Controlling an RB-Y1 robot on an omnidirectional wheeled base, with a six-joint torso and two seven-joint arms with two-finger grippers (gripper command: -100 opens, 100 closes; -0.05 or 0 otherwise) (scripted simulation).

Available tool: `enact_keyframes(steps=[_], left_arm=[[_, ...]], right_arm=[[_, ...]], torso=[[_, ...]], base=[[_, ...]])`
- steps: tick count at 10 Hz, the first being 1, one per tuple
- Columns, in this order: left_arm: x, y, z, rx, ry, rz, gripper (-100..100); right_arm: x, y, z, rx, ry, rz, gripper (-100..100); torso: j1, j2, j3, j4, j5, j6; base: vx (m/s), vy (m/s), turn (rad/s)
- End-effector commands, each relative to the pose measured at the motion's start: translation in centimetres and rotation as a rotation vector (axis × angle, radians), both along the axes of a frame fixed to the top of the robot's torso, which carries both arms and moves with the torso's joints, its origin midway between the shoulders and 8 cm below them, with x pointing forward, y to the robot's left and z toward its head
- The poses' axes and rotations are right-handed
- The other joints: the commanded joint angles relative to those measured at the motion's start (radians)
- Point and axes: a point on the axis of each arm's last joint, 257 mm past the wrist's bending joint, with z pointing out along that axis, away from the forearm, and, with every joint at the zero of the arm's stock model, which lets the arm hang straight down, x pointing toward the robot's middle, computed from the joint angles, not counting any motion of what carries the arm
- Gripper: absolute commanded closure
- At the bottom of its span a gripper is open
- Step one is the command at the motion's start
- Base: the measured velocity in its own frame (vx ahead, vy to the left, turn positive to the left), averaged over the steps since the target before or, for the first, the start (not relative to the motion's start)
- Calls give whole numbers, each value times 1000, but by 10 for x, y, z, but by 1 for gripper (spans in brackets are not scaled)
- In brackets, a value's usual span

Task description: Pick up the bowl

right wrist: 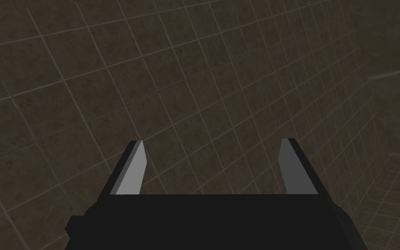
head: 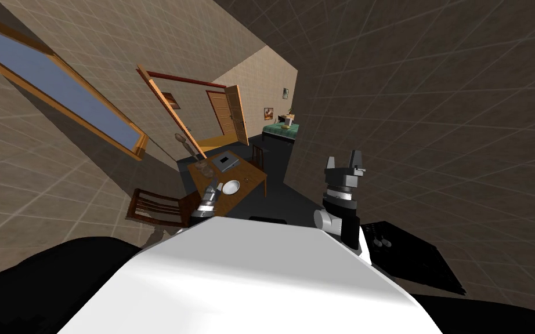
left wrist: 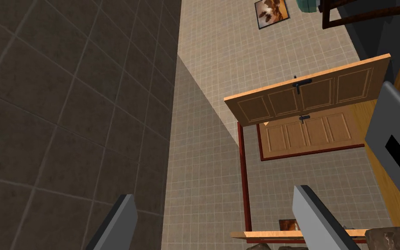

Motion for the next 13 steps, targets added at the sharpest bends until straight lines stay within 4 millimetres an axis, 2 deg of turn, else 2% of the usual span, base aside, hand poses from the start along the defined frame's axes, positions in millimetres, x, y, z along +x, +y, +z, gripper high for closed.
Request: enact_keyframes(steps=[1, 3, 4, 6, 7, 9, 10, 11, 12, 13], left_arm=[[-9, 4, -21, -19, 49, 4, -100], [-36, 23, -72, -49, 191, 21, -100], [-37, 24, -75, -62, 197, 21, -100], [-72, 44, -122, -95, 338, 46, -100], [-74, 45, -126, -112, 347, 49, -100], [-117, 66, -172, -147, 492, 86, -100], [-120, 67, -173, -166, 496, 88, -100], [-143, 76, -191, -180, 562, 107, -100], [-146, 77, -194, -194, 569, 112, -100], [-173, 88, -213, -220, 641, 139, -100]], right_arm=[[0, 0, 0, 0, 0, 0, 0], [0, 0, 0, 0, 0, 0, 0], [0, 0, 0, 0, 0, 0, 0], [0, 0, 0, 0, 0, 0, 0], [0, 0, 0, 0, 0, 0, 0], [0, 0, 0, 0, 0, 0, 0], [0, 0, 0, 0, 0, 0, 0], [0, 0, 0, 0, 0, 0, 0], [0, 0, 0, 0, 0, 0, 0], [0, 0, 0, 0, 0, 0, 0]], torso=[[0, 0, 0, 0, 0, 0], [0, 0, 0, 0, 0, 0], [0, -1, 0, 0, 0, 0], [0, -1, -1, 0, 0, 0], [-1, -2, -1, 0, 0, 0], [0, -1, -1, 0, 0, 0], [0, -2, -1, 0, 0, 0], [0, -2, -1, 0, 0, 0], [0, -2, -1, 0, 0, 0], [0, -1, -1, 0, 0, 0]], base=[[38, -18, -26], [50, -30, -69], [50, -21, -35], [71, -30, -85], [61, -28, -43], [73, -28, -100], [73, -20, -50], [67, -24, -96], [61, -24, -48], [79, -33, -103]])
